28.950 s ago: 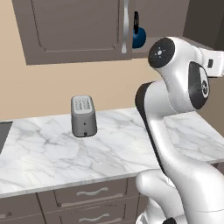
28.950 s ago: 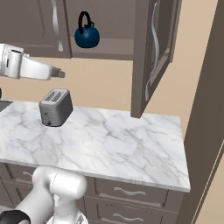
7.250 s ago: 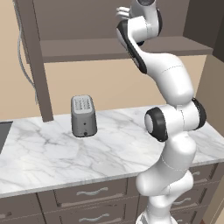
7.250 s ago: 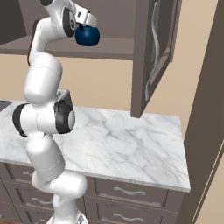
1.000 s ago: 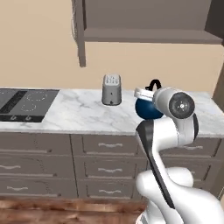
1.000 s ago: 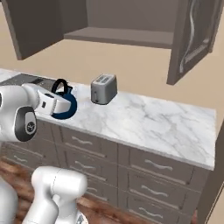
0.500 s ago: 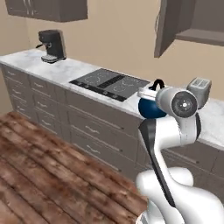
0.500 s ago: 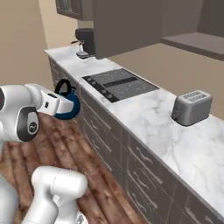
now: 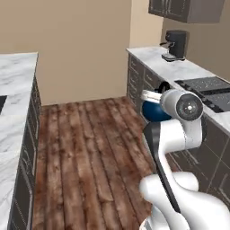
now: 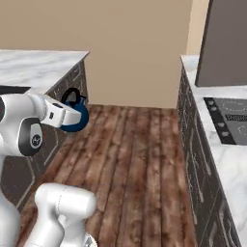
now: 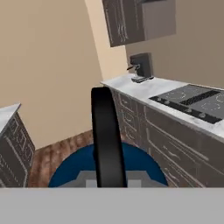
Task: Open the cabinet, pick the kettle from the cabinet, and place it in the sink.
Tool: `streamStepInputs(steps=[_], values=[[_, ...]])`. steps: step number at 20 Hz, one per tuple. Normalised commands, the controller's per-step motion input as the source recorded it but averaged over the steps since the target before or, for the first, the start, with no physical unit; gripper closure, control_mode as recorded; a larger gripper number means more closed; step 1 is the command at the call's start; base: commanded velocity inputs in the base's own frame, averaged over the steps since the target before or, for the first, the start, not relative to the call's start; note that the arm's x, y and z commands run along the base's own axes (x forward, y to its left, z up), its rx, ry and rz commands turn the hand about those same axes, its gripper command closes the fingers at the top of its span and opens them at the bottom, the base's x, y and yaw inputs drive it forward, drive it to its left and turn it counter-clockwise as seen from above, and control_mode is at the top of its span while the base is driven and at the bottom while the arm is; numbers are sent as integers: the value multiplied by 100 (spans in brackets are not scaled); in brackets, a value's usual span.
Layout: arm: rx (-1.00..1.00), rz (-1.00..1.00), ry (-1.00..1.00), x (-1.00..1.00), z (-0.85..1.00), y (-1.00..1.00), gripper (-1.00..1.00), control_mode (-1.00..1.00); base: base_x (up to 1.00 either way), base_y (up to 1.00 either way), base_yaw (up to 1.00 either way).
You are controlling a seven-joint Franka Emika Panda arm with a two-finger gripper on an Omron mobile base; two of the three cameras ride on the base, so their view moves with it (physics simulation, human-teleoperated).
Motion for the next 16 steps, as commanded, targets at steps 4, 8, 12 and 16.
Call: streamStepInputs(steps=[4,8,12,16], values=[[0,0,0,0,0,0,100,100,-6,0,92],[0,0,0,0,0,0,100,100,21,0,61],[0,0,0,0,0,0,100,100,63,-8,3],[0,0,0,0,0,0,100,100,64,-9,0]])
